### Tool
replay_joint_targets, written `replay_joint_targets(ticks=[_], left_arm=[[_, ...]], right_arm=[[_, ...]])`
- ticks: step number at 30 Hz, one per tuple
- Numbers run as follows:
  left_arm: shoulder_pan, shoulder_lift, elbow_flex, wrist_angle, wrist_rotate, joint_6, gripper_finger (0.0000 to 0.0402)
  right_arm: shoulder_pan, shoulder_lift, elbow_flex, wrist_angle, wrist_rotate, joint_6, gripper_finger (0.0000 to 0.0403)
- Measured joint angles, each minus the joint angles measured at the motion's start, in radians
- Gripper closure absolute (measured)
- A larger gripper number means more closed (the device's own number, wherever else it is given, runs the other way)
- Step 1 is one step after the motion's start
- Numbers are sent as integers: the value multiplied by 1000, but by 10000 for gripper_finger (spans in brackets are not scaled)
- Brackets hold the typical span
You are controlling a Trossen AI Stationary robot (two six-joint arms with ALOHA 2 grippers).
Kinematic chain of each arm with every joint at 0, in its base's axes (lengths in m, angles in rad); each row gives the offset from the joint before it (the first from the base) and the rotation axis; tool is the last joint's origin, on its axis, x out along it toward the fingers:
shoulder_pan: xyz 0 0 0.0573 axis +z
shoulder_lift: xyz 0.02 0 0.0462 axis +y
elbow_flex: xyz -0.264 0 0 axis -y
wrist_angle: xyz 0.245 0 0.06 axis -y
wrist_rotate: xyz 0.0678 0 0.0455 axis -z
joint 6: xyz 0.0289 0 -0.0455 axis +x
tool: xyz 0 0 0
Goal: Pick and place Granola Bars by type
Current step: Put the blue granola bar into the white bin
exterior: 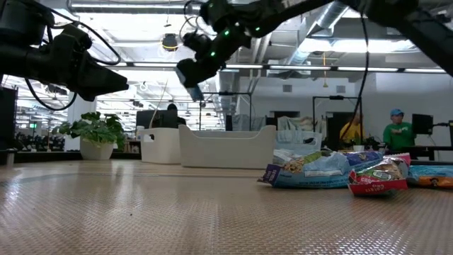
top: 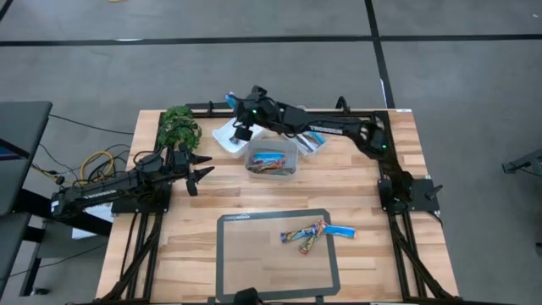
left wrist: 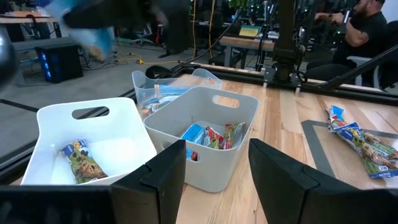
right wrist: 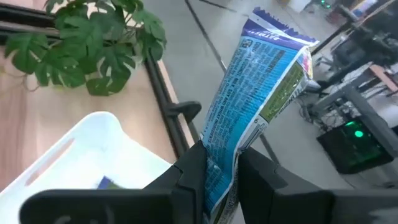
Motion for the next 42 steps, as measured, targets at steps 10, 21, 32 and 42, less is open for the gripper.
replay_joint_targets(ticks=[10, 21, 32, 42], left_arm=[[0, 0, 0, 0, 0, 0, 233], [0, 0, 0, 0, 0, 0, 233], [0, 0, 0, 0, 0, 0, 233], [0, 0, 0, 0, 0, 0, 233]], right_arm=[[-22, 176, 243, -234, -94, 32, 337], [-28, 190, 250, -326, -93, -26, 301], [-29, 190, 250, -325, -73, -18, 205], [11, 120, 249, -384, -102, 171, 182]])
